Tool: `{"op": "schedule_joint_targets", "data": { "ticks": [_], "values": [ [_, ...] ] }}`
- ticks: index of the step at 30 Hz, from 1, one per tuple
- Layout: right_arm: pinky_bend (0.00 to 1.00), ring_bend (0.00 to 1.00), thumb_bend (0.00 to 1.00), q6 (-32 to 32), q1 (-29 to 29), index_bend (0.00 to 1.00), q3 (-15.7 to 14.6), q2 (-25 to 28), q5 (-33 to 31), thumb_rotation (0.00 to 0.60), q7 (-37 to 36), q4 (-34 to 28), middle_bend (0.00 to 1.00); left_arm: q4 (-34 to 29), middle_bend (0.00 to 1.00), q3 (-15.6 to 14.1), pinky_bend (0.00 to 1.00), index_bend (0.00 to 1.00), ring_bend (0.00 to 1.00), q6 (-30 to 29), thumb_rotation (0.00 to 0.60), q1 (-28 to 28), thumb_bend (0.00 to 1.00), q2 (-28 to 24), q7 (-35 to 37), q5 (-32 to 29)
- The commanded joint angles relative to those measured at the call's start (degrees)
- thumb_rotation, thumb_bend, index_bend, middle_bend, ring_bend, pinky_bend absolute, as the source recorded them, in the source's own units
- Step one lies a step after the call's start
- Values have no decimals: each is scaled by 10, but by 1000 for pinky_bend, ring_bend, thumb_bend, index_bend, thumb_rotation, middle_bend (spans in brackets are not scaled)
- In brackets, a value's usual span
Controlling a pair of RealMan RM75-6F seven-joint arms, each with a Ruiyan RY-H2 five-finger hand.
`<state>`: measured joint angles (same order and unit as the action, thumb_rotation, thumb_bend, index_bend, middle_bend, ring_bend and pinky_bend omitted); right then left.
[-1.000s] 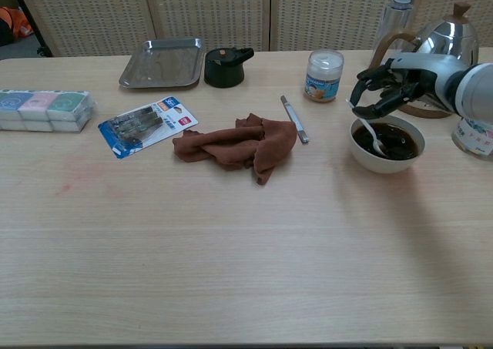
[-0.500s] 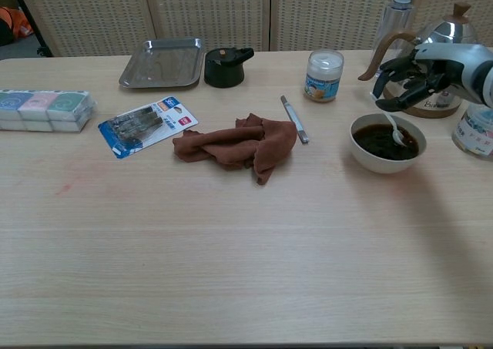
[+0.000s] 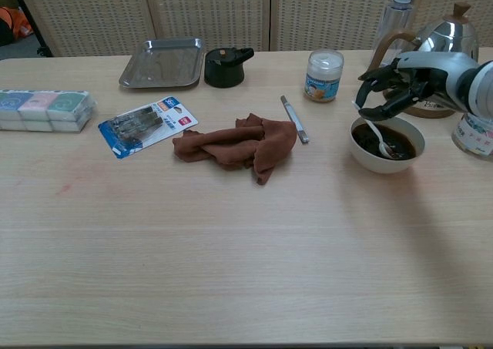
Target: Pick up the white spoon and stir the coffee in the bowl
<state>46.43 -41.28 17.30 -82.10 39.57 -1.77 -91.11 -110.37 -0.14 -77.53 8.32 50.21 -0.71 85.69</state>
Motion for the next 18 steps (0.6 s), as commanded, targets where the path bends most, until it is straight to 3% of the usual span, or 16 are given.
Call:
{"op": "schedule_joint_targets", "data": {
  "ticks": [1,9,18],
  "values": [
    [0,0,620,-1,-9,567,7,-15,-10,600,-3,21,0,2,0,0,0,0,0,-2,600,-1,130,-2,5,0],
    [0,0,620,4,-5,567,18,-20,-15,600,-19,53,0,2,0,0,0,0,0,2,600,1,130,-3,8,0],
    [0,0,672,-3,20,567,6,20,-7,600,-29,22,0,-2,0,-1,0,0,0,5,600,2,130,2,-8,-2]
  ]
}}
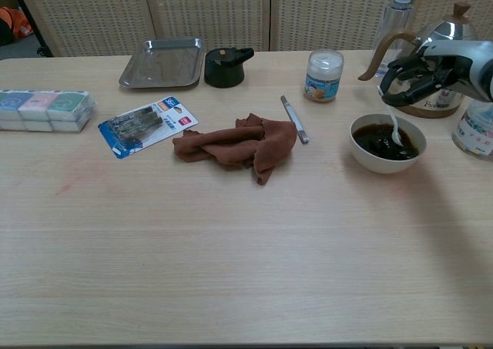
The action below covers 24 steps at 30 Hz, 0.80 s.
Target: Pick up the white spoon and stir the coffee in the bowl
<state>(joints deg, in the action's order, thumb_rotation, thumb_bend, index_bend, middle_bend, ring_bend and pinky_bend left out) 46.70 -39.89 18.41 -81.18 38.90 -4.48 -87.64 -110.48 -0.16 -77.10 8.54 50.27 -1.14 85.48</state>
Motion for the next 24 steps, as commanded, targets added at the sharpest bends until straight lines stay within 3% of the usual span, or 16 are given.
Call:
{"op": "schedule_joint_targets", "data": {
  "ticks": [1,5,7,8,9,11,15,20,24],
  "values": [
    [0,0,672,-9,8,567,-6,15,0,600,-2,-18,0,-1,0,-1,0,0,0,0,600,0,130,2,-5,0],
    [0,0,620,-13,9,567,-11,18,10,600,-3,-24,0,-2,0,-1,0,0,0,2,600,1,130,4,-10,-2],
    [0,0,461,-13,8,554,-13,14,18,600,-3,-19,0,-2,0,0,0,0,0,2,600,1,130,4,-10,-3],
    [0,0,319,-11,8,526,-12,11,22,600,-4,-17,0,-2,0,0,0,0,0,2,600,1,130,4,-10,-4],
    [0,0,173,-10,8,475,-12,9,26,600,-6,-16,0,-2,0,0,0,0,0,2,600,1,130,4,-9,-4],
    [0,0,30,-7,9,369,-11,8,34,600,-9,-16,0,-2,0,0,0,0,0,2,600,1,130,3,-8,-5],
    [0,0,0,9,13,196,-9,12,59,600,-8,-23,0,-1,0,1,0,0,0,2,600,1,130,2,-4,-5],
    [0,0,0,51,31,149,-20,40,112,600,11,-55,0,0,0,-2,0,0,0,0,600,0,131,1,-2,0],
    [0,0,0,110,66,149,-53,65,195,600,28,-70,0,1,0,-4,0,0,0,-5,600,-4,130,3,-4,6]
  ]
}}
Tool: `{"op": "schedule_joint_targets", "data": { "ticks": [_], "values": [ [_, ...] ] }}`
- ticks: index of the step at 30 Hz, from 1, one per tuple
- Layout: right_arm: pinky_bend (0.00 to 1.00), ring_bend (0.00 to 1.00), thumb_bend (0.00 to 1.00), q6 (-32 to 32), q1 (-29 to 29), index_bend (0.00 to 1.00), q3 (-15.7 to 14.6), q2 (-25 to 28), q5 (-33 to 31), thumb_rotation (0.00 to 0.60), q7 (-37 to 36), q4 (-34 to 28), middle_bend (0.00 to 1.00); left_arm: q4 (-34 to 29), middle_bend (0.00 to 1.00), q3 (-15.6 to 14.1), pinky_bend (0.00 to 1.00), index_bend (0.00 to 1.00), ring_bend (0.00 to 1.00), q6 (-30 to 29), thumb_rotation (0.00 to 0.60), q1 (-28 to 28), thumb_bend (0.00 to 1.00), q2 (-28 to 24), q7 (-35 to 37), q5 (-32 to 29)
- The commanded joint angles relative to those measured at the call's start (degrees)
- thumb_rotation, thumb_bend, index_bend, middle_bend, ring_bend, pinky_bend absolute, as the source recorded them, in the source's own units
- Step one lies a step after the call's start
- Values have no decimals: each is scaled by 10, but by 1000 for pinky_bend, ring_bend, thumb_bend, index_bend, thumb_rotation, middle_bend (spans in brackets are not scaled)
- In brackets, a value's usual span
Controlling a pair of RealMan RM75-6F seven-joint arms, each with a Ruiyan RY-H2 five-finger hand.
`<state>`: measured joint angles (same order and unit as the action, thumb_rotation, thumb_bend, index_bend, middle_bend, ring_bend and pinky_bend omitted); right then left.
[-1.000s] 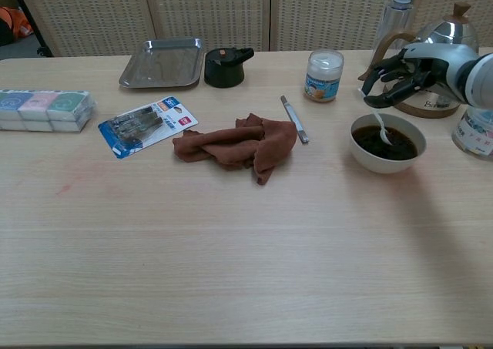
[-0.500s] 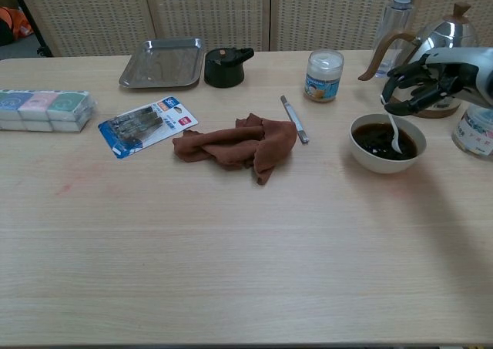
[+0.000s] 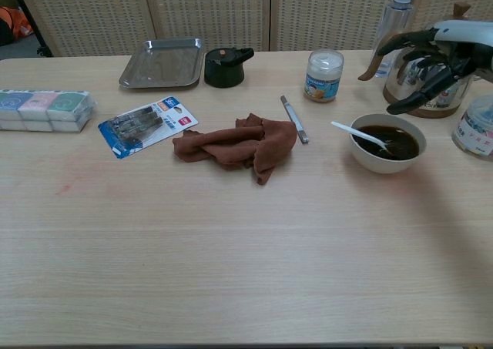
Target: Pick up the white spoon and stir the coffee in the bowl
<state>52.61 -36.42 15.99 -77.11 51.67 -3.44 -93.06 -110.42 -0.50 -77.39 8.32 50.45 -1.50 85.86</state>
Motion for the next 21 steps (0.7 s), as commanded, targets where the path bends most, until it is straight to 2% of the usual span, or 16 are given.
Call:
{"op": "schedule_joint_targets", "data": {
  "ticks": [1,4,9,13,21],
  "values": [
    [0,0,0,69,42,149,-41,29,91,600,25,-11,0,1,0,-1,0,0,0,-5,600,-3,130,2,0,3],
    [0,0,0,142,82,131,-85,30,185,600,38,22,0,4,0,-1,0,0,0,-18,600,-10,130,8,-3,5],
    [0,0,0,256,148,119,-134,28,286,600,30,89,0,19,0,-1,0,0,0,-53,600,-24,130,29,-11,25],
    [0,0,0,315,187,119,-148,28,317,600,20,119,0,36,0,-5,0,0,0,-73,600,-36,130,48,-16,34],
    [0,0,0,349,214,107,-151,34,344,600,4,145,0,43,0,-8,0,0,0,-78,600,-45,130,55,-19,30]
  ]
}}
